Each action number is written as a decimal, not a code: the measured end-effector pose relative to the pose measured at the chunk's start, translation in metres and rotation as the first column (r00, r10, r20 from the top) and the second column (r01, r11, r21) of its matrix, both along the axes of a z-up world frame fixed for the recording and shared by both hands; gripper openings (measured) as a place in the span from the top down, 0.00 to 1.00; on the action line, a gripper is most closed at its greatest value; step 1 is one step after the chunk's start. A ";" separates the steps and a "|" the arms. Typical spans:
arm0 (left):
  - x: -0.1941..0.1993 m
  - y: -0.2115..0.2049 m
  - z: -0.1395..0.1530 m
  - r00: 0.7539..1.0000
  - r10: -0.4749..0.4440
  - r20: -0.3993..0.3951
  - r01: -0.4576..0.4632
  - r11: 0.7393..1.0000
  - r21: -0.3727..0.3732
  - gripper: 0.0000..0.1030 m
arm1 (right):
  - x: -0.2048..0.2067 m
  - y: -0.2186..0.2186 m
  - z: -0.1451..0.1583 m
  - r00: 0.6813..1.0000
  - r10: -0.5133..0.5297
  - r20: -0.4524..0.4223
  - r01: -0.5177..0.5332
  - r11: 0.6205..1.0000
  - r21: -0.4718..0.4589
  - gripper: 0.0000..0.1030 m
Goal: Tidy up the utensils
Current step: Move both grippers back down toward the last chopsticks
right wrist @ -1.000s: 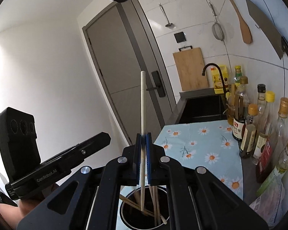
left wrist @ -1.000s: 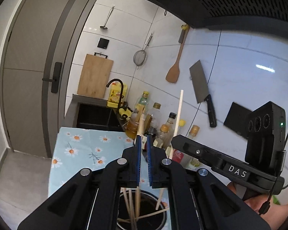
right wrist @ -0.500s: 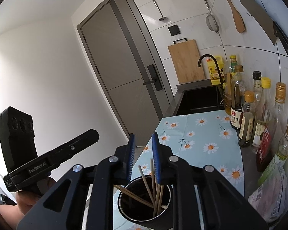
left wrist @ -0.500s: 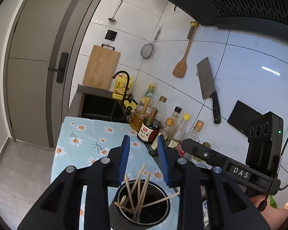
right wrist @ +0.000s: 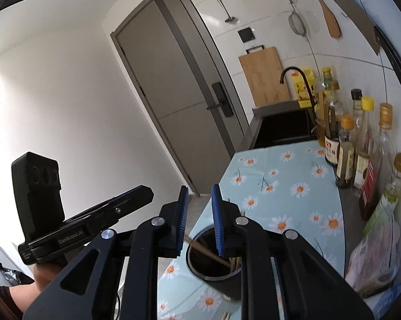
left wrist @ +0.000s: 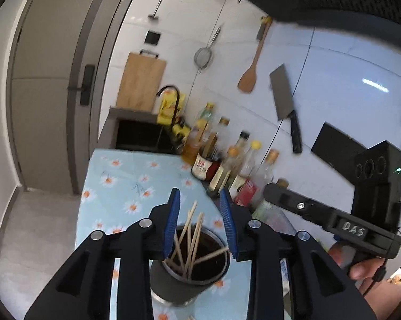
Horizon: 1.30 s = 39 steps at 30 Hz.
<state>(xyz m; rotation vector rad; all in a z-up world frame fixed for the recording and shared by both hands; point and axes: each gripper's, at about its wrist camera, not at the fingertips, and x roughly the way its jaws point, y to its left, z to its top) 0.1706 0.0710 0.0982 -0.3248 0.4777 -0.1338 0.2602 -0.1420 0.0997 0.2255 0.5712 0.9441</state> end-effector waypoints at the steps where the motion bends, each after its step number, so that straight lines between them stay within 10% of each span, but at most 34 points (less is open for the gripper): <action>1: -0.004 0.001 -0.001 1.000 -0.007 -0.015 0.007 1.000 -0.018 0.67 | -0.002 -0.001 0.000 1.000 0.007 -0.014 -0.007 1.000 -0.001 0.81; 24: -0.048 -0.004 -0.058 0.961 -0.039 -0.275 0.034 0.999 -0.025 0.66 | -0.040 -0.004 -0.073 0.967 0.036 -0.252 -0.092 0.972 -0.217 0.81; 39: -0.065 -0.010 -0.124 0.875 -0.089 -0.476 0.065 0.996 -0.068 0.65 | -0.051 0.031 -0.147 0.853 0.052 -0.520 -0.289 0.876 -0.385 0.81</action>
